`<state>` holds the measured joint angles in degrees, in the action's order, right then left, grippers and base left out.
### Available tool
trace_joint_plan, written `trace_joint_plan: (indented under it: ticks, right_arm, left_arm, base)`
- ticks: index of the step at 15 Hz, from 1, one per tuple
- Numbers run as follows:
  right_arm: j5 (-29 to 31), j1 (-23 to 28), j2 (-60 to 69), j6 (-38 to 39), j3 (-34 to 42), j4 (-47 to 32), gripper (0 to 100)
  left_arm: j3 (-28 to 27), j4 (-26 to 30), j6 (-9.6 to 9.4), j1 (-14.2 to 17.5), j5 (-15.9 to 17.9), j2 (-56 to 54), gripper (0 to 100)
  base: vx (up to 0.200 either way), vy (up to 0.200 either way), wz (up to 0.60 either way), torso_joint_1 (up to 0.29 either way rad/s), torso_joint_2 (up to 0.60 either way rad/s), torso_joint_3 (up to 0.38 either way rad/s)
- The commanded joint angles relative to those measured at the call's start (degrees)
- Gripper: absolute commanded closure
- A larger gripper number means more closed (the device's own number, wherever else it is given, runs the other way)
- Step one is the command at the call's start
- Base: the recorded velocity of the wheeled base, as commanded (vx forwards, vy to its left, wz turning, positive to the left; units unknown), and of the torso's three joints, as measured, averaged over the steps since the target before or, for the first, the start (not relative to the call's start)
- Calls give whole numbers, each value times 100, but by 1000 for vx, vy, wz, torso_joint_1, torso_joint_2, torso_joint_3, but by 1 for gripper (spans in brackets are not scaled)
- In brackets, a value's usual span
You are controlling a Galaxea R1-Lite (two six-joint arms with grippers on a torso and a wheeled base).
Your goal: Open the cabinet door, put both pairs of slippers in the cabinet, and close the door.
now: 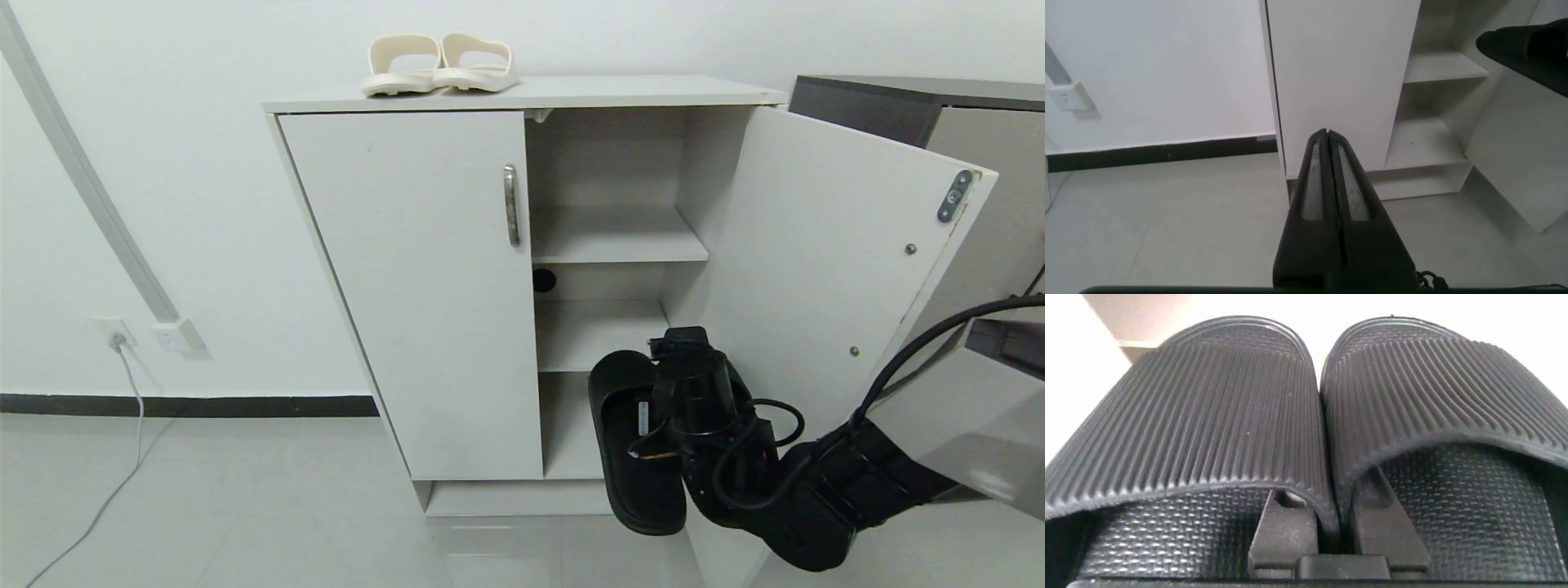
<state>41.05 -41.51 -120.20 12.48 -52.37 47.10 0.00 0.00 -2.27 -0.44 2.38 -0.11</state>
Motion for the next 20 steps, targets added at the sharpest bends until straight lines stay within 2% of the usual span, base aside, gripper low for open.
trace_joint_plan:
  ticks: [1, 4, 13, 17, 20]
  right_arm:
    - [17, 90, -4, 0, -1, 0, 100]
    - [17, 240, -4, -9, -1, -8, 100]
    - [-9, 257, 5, 0, 78, 18, 100]
    - [-642, -77, -171, 0, -36, 150, 100]
    - [-650, -200, -548, 26, -537, 238, 100]
  left_arm:
    - [0, 0, 7, 0, 0, 11, 100]
    - [0, 0, 7, 0, 0, 11, 100]
    - [0, 0, 33, 0, 0, 11, 100]
    - [0, 0, 25, 0, 0, 11, 100]
    - [0, 0, 16, 0, 0, 11, 100]
  base:
    - [0, 0, 0, 0, 0, 0]
    - [0, 0, 0, 0, 0, 0]
    - [0, 0, 0, 0, 0, 0]
    - [0, 0, 0, 0, 0, 0]
    - [0, 0, 0, 0, 0, 0]
